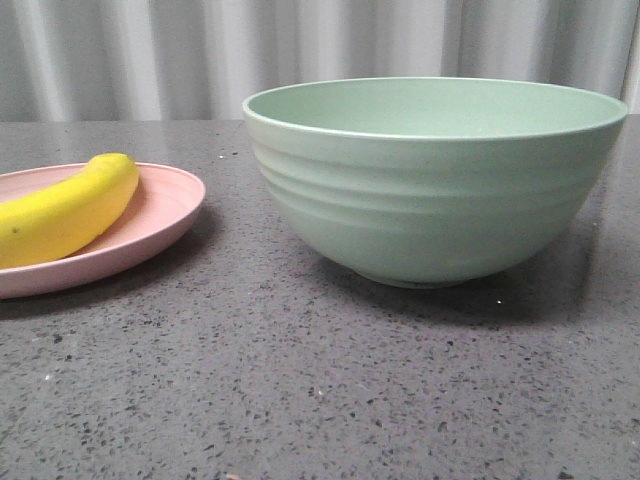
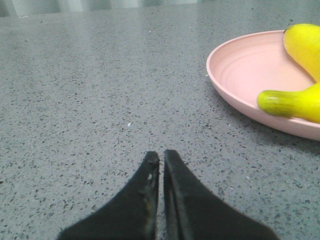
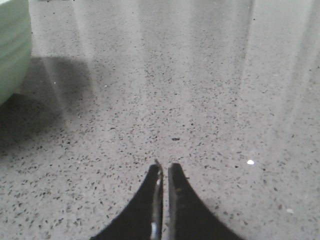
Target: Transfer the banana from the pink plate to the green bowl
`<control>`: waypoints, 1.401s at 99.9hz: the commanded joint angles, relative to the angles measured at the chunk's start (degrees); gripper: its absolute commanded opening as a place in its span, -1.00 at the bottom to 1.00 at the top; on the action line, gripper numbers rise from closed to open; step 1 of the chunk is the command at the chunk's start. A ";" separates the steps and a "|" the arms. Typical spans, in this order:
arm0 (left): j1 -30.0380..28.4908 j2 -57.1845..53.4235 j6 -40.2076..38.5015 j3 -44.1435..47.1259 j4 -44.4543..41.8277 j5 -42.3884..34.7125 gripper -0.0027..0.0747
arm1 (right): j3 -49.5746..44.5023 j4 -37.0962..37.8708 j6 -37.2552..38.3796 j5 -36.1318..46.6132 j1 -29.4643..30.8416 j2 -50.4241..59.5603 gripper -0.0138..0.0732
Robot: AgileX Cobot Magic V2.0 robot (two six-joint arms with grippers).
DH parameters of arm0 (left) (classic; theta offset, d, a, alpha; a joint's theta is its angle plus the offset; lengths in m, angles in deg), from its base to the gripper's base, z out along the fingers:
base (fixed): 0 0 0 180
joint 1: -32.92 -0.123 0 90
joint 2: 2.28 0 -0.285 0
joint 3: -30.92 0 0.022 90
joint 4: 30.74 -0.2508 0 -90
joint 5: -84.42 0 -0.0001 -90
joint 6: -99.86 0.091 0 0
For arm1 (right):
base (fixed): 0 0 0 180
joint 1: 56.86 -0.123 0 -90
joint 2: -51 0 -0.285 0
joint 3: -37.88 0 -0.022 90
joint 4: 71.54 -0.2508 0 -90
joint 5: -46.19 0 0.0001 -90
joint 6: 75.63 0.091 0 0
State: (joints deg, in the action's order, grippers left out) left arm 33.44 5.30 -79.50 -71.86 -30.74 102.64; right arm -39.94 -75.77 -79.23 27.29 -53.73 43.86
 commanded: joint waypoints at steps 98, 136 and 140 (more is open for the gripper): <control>-0.12 -1.56 0.13 0.64 -1.25 -12.12 -0.98 | -1.11 0.86 -0.42 17.29 0.27 1.22 -0.85; -0.12 -1.56 0.13 0.64 -1.25 -13.20 -0.98 | -1.11 0.86 -0.42 15.47 0.27 1.22 -0.85; -0.12 -1.56 0.13 0.64 -1.25 -13.20 -0.98 | -1.11 0.86 -0.42 15.47 0.27 1.22 -0.85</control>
State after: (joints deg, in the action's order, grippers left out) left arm 33.44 5.30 -79.50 -71.86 -32.26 94.46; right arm -39.94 -75.52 -79.23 38.99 -53.73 43.86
